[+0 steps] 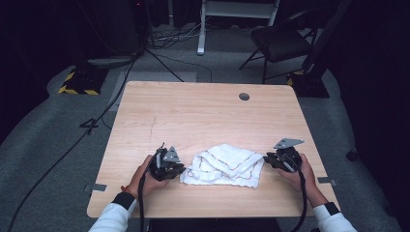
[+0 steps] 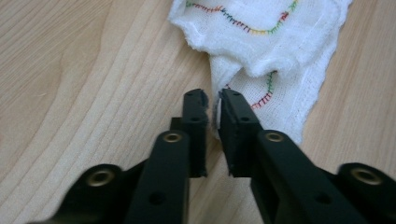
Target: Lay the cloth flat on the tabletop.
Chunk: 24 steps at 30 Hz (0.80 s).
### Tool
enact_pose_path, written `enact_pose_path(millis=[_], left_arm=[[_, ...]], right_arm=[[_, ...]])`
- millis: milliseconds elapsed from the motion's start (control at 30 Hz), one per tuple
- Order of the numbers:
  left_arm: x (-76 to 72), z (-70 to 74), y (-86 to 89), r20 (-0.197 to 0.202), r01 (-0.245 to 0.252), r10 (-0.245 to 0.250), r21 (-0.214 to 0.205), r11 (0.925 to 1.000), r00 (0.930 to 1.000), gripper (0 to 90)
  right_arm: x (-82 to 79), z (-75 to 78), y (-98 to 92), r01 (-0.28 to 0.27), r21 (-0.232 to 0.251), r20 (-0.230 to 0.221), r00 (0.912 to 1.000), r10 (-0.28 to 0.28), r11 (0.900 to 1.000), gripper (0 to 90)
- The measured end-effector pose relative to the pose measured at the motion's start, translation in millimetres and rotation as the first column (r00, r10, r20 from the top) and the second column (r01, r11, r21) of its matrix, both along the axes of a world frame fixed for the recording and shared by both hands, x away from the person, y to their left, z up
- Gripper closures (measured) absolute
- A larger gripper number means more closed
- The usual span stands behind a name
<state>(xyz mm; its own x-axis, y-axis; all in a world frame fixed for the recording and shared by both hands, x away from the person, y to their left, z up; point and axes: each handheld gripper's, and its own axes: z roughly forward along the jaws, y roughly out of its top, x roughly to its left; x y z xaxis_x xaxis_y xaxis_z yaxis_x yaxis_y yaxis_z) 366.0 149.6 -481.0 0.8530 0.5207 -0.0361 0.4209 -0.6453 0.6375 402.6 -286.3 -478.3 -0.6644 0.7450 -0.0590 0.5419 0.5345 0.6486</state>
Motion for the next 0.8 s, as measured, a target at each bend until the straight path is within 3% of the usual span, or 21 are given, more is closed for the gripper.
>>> enact_pose_path(millis=[33,133,200,233,300,367,433,500,533,567,600,633,667,700,767,800], left_arm=[[-1.8,0.8,1.0,0.011,-0.031,0.031,-0.010,0.9995,0.9995,65.7],[-6.3,4.0,0.7,0.018,-0.028,0.028,-0.027,0.9992,0.9994,57.7],[-13.0,8.1,-3.2,0.036,-0.036,0.038,-0.048,0.9982,0.9986,49.1],[-19.5,13.1,-10.0,0.052,-0.029,0.033,-0.066,0.9974,0.9981,42.4],[-22.5,15.9,-15.2,0.064,-0.016,0.021,-0.074,0.9971,0.9977,40.2],[-27.9,19.6,-28.5,0.079,0.006,0.000,-0.073,0.9973,0.9969,37.9],[-29.7,19.7,-33.7,0.081,0.026,-0.020,-0.074,0.9969,0.9965,38.6],[-31.9,18.6,-40.6,0.087,0.058,-0.052,-0.057,0.9967,0.9948,45.3],[-31.9,17.2,-44.6,0.095,0.064,-0.059,-0.044,0.9970,0.9937,45.3],[-31.0,15.2,-47.9,0.095,0.065,-0.061,-0.036,0.9972,0.9936,46.0],[-28.4,11.6,-52.0,0.096,0.058,-0.055,-0.021,0.9981,0.9939,48.4],[-28.4,11.6,-52.0,0.096,0.058,-0.055,-0.021,0.9981,0.9939,51.6],[-27.2,9.8,-53.3,0.095,0.053,-0.051,-0.020,0.9984,0.9942,51.6],[-24.0,6.3,-54.5,0.083,0.062,-0.062,-0.001,0.9981,0.9946,57.7],[-21.7,4.6,-54.6,0.077,0.056,-0.057,0.018,0.9983,0.9954,60.4],[-19.0,2.1,-54.2,0.063,0.042,-0.042,0.009,0.9991,0.9971,60.8]], right_arm=[[-1.8,0.8,-0.8,0.005,-0.003,0.008,1.0000,-0.005,1.0000,67.5],[-6.2,4.8,-1.9,0.003,0.011,0.034,0.9994,-0.004,0.9999,62.4],[-11.4,11.1,-1.1,-0.007,0.020,0.074,0.9973,0.006,0.9998,58.5],[-17.4,17.7,3.3,-0.045,0.042,0.111,0.9930,0.041,0.9981,56.7],[-20.0,20.7,6.6,-0.068,0.049,0.129,0.9897,0.061,0.9965,56.5],[-29.8,27.1,21.8,-0.154,0.074,0.161,0.9770,0.140,0.9853,56.4],[-33.0,27.6,28.7,-0.179,0.068,0.163,0.9726,0.166,0.9815,55.6],[-41.4,25.7,50.6,-0.267,0.057,0.154,0.9545,0.255,0.9621,54.3],[-41.4,25.7,50.6,-0.267,0.057,0.154,0.9545,0.255,0.9621,54.3],[-45.1,22.0,66.5,-0.316,0.042,0.138,0.9415,0.307,0.9480,52.9],[-46.7,19.7,74.4,-0.337,0.032,0.131,0.9346,0.331,0.9408,52.0],[-46.7,19.7,74.4,-0.337,0.032,0.131,0.9346,0.331,0.9408,52.0],[-48.0,17.1,81.7,-0.356,0.021,0.122,0.9285,0.351,0.9344,51.4],[-50.1,10.1,95.3,-0.393,-0.009,0.103,0.9143,0.392,0.9195,50.7],[-50.6,7.9,98.6,-0.401,-0.011,0.094,0.9116,0.400,0.9161,50.6],[-50.6,5.4,101.8,-0.413,-0.017,0.084,0.9070,0.413,0.9107,50.5]])
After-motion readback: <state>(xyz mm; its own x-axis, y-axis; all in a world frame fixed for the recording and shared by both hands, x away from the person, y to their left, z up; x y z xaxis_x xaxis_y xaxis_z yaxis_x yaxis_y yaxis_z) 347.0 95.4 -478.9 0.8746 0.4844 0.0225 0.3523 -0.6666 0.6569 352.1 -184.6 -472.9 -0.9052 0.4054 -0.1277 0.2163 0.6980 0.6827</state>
